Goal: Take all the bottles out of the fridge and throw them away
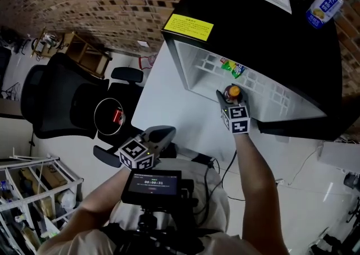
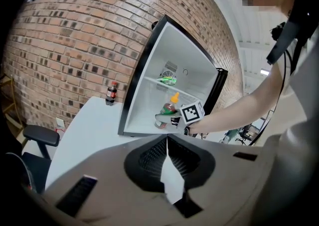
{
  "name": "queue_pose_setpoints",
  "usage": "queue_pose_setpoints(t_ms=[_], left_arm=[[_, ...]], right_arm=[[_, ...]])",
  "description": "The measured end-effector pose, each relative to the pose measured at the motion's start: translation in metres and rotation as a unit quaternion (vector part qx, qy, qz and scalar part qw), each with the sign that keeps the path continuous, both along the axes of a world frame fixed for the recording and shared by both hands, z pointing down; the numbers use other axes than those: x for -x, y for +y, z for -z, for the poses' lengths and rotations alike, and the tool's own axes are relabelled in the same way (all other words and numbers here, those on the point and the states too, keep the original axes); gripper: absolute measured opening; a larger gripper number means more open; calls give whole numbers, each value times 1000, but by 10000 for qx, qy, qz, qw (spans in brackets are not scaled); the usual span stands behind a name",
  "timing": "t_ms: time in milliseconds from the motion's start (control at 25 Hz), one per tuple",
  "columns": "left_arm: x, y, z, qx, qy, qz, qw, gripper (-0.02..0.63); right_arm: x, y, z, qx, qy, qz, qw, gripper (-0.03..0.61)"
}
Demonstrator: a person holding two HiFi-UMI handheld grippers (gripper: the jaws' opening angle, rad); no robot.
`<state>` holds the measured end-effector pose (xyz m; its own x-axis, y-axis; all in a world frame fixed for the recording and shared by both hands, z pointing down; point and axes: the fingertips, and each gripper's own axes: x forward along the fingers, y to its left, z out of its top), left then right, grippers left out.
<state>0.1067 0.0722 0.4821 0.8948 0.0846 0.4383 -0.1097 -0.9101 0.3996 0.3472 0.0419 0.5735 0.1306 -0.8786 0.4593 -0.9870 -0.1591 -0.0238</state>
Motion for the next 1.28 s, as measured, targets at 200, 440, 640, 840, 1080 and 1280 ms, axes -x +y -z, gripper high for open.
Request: queue_pose_setpoints(t_ms=[200,440,640,840,1080,1280], left_arm=[[-3,-3,1,43,35,-13,10000,12],[-7,-5,-5,0,89,-107,9999,12],[-10,-6,-8,-37,131,-147,9998,12],[-7,-11,-9,-17,139,-56,9999,12],[-1,-15,-12,28,162,79,9998,12],[11,-23,-14,9,248,251,9994,12]], right_arm=[[43,21,6,-40,-67,504,9987,259],[97,38,32,-298,-151,1175,9925,259],[138,53,76,-733,-471,1603,9832,261],[175,77,98,-864,-774,1825,9763,261],[200,79,104,-770,-746,2137,9710,261],[211,64,107,-729,-626,2416,9656,261]])
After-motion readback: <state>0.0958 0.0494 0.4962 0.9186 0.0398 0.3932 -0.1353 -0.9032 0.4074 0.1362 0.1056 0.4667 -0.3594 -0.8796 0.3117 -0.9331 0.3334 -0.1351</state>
